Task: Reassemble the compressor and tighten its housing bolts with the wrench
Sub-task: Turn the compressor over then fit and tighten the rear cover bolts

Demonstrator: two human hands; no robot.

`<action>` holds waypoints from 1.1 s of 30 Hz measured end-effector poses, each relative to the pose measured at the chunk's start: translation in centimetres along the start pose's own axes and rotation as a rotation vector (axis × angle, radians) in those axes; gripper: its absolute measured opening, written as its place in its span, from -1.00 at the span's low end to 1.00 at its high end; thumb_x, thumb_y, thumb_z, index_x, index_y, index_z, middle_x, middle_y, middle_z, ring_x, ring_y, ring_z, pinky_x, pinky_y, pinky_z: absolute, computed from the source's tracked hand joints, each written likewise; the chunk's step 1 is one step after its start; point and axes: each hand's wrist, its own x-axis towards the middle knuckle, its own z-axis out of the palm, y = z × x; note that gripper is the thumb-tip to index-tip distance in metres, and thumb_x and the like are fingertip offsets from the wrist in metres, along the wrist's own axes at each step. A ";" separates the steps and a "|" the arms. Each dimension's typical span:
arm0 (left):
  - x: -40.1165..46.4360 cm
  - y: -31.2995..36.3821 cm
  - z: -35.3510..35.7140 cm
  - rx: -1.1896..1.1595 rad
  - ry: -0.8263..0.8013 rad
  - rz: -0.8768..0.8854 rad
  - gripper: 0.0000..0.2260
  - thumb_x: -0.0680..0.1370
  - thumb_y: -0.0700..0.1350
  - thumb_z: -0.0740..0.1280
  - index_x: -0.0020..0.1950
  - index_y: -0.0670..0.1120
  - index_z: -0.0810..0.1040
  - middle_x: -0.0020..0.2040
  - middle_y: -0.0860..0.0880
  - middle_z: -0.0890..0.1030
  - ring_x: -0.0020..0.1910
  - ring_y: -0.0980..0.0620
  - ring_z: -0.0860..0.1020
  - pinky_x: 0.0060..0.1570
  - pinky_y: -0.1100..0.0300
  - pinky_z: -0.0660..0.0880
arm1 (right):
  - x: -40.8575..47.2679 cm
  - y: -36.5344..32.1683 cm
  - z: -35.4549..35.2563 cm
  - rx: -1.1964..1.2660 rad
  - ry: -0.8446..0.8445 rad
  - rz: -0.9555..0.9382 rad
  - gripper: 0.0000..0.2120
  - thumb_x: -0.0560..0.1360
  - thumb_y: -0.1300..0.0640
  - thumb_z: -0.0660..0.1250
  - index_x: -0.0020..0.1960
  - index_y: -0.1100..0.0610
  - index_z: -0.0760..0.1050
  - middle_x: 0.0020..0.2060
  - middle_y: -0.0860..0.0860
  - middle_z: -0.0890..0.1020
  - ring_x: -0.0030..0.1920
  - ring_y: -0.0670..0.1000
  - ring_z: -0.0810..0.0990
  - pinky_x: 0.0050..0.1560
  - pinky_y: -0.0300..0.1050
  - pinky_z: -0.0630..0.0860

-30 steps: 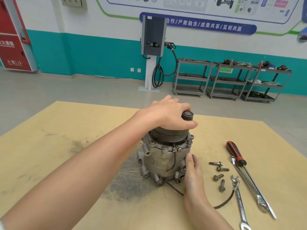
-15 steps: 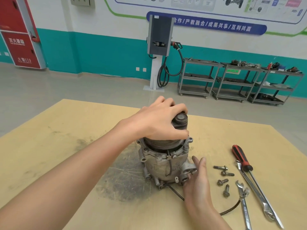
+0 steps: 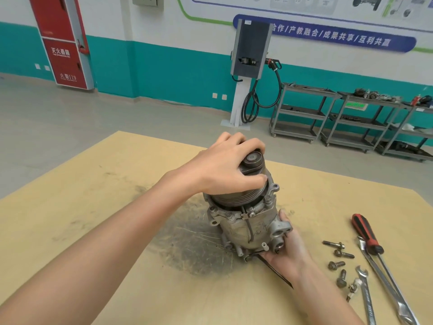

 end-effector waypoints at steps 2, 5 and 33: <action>-0.4 -0.3 -0.1 -0.027 0.020 -0.008 -0.56 0.39 0.28 0.21 0.24 0.21 0.35 0.19 0.11 0.39 0.24 0.09 0.24 0.23 -0.11 0.43 | 0.0 0.2 0.4 -0.003 0.005 -0.039 -0.64 0.56 -0.16 0.24 0.09 0.09 0.60 -0.05 0.13 0.73 -0.17 0.11 0.72 -0.16 0.03 0.62; -0.9 -0.7 -0.1 -0.070 0.038 -0.013 -0.57 0.39 0.27 0.23 0.22 0.21 0.37 0.19 0.13 0.39 0.25 0.10 0.25 0.24 -0.09 0.43 | 0.0 0.4 0.6 -0.029 0.023 -0.098 -0.71 0.57 -0.15 0.24 0.00 0.02 0.61 -0.18 0.07 0.74 -0.27 0.05 0.72 -0.46 -0.12 0.56; -3.6 -1.6 3.4 -0.238 0.450 -0.093 -0.36 0.34 0.36 0.17 0.33 0.09 0.48 0.17 0.21 0.44 0.09 0.14 0.51 0.11 0.08 0.48 | -1.9 -1.5 -0.1 -0.322 0.162 -0.318 -0.55 0.64 -0.13 0.13 0.04 0.19 0.61 -0.19 0.14 0.73 -0.32 0.06 0.71 -0.45 -0.15 0.50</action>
